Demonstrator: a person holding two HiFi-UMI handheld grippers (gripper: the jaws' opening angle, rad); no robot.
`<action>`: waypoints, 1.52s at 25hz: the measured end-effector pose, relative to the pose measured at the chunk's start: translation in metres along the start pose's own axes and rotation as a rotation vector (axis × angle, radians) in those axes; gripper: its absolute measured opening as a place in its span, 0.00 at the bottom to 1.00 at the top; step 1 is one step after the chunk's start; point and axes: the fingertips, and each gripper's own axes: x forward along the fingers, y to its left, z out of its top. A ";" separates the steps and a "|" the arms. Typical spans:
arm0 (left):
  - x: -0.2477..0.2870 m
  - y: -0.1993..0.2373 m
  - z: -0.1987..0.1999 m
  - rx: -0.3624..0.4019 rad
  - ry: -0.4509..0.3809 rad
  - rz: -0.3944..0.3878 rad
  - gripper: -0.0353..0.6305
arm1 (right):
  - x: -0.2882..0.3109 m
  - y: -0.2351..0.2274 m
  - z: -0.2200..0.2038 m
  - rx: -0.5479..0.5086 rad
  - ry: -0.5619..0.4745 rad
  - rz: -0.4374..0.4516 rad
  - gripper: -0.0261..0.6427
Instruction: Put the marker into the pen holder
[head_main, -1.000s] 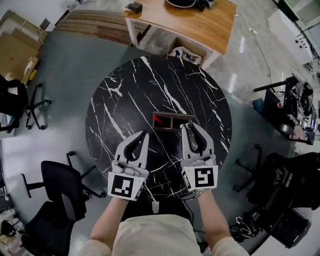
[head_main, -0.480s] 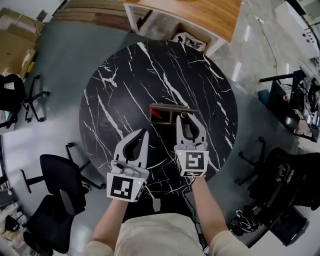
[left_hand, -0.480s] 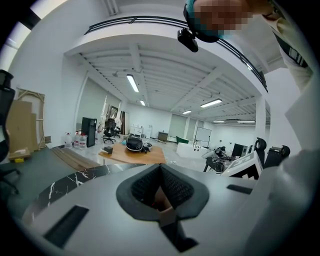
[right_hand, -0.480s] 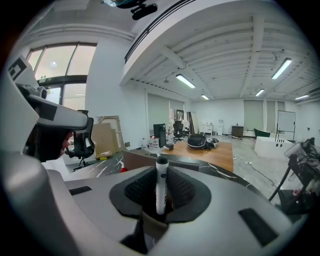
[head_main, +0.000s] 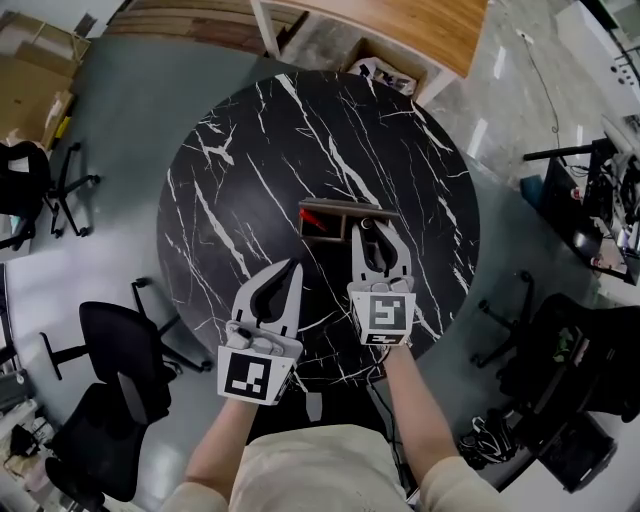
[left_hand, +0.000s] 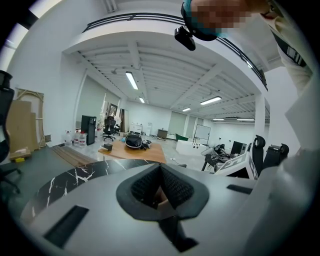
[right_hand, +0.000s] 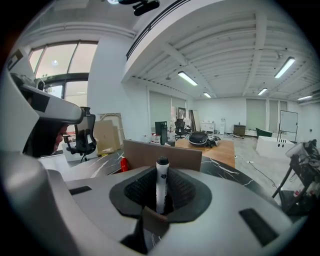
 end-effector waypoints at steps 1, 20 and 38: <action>0.000 -0.001 0.001 -0.012 -0.010 0.005 0.07 | 0.000 0.002 -0.001 0.002 0.002 0.004 0.16; -0.039 -0.037 0.052 0.014 -0.125 -0.033 0.07 | -0.111 0.027 0.055 0.149 -0.028 0.032 0.06; -0.110 -0.085 0.125 0.078 -0.268 -0.108 0.07 | -0.209 0.077 0.168 0.042 -0.193 0.077 0.06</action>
